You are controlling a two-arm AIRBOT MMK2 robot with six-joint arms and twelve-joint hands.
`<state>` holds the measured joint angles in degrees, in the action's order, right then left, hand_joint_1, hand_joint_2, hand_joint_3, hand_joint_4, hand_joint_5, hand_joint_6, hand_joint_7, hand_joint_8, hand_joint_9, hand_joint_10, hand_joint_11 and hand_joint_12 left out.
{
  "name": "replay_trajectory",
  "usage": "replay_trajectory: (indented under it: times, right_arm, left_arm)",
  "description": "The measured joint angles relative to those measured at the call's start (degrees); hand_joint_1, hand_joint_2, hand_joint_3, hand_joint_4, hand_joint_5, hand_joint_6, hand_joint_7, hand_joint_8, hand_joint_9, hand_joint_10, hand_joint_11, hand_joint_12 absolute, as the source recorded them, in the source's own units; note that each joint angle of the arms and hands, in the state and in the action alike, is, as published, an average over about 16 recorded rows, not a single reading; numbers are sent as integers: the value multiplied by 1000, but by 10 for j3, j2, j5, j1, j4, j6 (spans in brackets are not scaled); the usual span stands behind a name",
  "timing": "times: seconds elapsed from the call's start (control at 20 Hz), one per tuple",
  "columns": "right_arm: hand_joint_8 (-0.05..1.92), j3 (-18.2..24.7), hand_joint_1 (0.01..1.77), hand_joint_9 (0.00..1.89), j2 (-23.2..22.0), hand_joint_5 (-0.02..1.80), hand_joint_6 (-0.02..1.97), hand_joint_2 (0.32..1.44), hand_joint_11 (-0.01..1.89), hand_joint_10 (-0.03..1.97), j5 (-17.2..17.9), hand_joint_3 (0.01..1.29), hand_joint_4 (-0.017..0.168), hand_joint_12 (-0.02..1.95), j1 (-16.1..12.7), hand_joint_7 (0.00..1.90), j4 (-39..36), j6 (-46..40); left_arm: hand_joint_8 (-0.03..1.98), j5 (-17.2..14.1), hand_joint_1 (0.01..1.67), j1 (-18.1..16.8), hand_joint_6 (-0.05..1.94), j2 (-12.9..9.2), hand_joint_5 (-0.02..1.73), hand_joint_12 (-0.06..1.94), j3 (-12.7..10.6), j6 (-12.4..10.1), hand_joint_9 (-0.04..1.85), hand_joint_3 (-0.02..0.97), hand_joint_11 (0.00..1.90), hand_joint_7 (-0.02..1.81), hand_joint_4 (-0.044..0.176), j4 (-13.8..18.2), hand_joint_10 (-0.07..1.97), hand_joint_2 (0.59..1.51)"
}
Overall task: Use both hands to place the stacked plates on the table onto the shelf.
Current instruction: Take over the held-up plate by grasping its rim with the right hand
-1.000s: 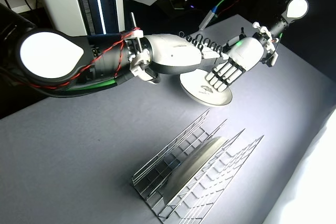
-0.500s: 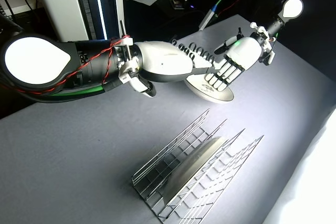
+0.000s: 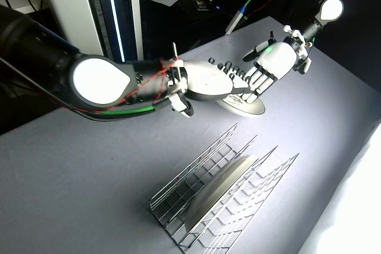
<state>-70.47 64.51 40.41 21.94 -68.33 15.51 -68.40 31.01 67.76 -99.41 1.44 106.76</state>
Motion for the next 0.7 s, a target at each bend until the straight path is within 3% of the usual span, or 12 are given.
replay_trajectory:
  times: [0.7]
  right_arm:
    - [13, -93, 1240, 25, 133, 40, 38, 935, 13, 22, -34, 13, 3, 224, 18, 25, 7, 9]
  left_arm:
    - [-15, -2, 20, 0, -27, 2, -10, -20, -3, 2, -3, 18, 14, 0, -12, 0, -16, 1116]
